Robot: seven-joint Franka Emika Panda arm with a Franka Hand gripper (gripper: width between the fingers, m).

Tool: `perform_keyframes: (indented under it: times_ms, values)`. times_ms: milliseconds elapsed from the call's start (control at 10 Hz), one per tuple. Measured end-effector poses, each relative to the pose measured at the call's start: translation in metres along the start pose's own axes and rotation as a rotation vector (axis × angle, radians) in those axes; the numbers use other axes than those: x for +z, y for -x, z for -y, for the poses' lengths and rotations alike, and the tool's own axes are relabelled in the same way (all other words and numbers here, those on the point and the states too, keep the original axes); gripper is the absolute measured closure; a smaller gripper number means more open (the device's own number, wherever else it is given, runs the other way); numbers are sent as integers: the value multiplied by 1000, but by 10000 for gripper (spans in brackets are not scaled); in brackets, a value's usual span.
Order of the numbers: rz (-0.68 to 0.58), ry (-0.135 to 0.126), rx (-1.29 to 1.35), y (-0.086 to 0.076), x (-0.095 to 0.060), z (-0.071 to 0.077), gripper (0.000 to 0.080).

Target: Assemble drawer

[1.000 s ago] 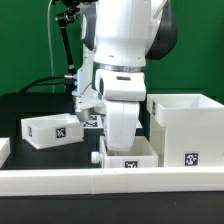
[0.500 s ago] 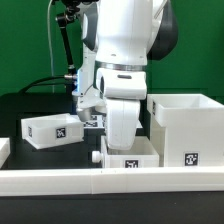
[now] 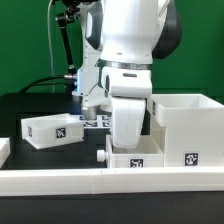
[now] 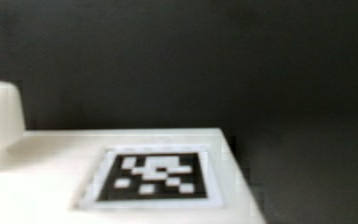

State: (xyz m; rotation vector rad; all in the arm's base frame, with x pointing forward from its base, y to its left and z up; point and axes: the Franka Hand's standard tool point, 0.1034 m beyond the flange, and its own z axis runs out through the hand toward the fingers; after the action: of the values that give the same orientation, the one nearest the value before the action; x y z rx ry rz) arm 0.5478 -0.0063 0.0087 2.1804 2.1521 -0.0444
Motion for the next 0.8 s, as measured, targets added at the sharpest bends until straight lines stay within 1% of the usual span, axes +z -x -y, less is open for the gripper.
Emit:
perform_keyframes:
  times_ms: [300,400,800]
  values:
    - [1,0,3,-1,0,0,758]
    - [5,-3,7,-4,0,0,758]
    - [13,-13,60,-9,0,1,758]
